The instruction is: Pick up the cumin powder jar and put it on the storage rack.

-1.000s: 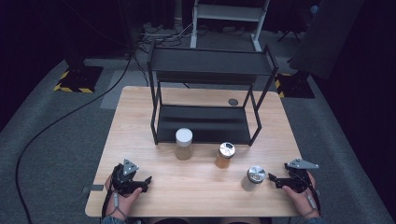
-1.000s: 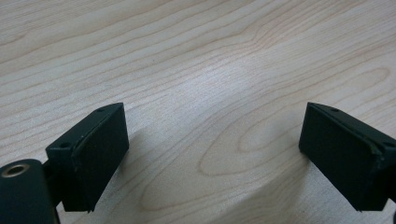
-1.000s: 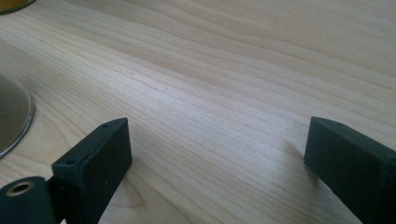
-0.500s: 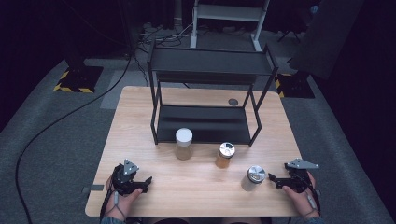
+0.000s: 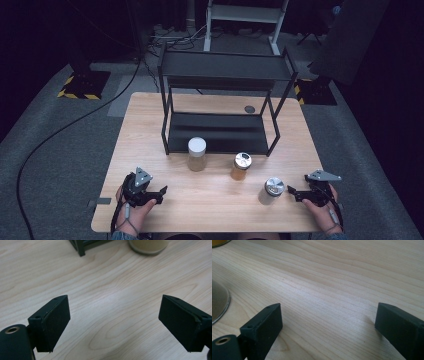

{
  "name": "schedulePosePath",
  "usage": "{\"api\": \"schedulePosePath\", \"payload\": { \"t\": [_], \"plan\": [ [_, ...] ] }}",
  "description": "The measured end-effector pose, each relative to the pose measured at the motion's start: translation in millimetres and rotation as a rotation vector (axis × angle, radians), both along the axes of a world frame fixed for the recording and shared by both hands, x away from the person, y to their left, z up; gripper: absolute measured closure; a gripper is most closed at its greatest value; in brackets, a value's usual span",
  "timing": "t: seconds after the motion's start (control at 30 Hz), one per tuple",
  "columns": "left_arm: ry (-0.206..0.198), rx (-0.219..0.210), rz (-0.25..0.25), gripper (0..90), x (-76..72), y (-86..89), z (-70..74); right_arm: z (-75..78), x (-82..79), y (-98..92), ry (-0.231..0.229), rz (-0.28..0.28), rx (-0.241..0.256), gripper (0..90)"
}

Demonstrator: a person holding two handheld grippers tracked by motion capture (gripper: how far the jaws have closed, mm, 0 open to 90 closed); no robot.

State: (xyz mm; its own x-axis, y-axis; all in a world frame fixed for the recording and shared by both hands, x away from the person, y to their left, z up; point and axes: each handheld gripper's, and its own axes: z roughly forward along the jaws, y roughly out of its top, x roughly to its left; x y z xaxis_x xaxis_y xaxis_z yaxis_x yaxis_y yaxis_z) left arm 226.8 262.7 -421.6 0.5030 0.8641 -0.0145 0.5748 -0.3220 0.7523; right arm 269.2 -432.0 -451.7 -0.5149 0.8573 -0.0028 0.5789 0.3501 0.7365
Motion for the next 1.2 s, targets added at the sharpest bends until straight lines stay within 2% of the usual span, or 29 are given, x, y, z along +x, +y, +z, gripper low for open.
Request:
{"api": "schedulePosePath", "payload": {
  "t": [0.5, 0.67, 0.77, 1.0, 1.2],
  "plan": [
    [-0.022, -0.047, -0.068, 12.6, 9.9, -7.1, 33.1, 0.0, 0.0, 0.0, 0.000, 0.000, 0.000, 7.4],
    [-0.043, -0.069, -0.087, 11.9, 13.3, -8.3, 46.8, 0.0, 0.0, -0.2, 0.000, 0.000, 0.001, 7.5],
    [-0.055, -0.059, -0.098, 11.8, 15.2, -12.6, 53.2, 0.0, 0.0, -0.2, 0.000, 0.000, 0.001, 7.4],
    [-0.068, -0.086, -0.112, 11.7, 21.4, -19.2, 58.6, 0.0, 0.1, -0.3, 0.000, 0.004, 0.000, 7.4],
    [-0.080, -0.091, -0.121, 11.9, 28.4, -27.4, 63.5, -0.1, 0.1, -0.4, -0.001, 0.007, 0.000, 7.5]
  ]
}}
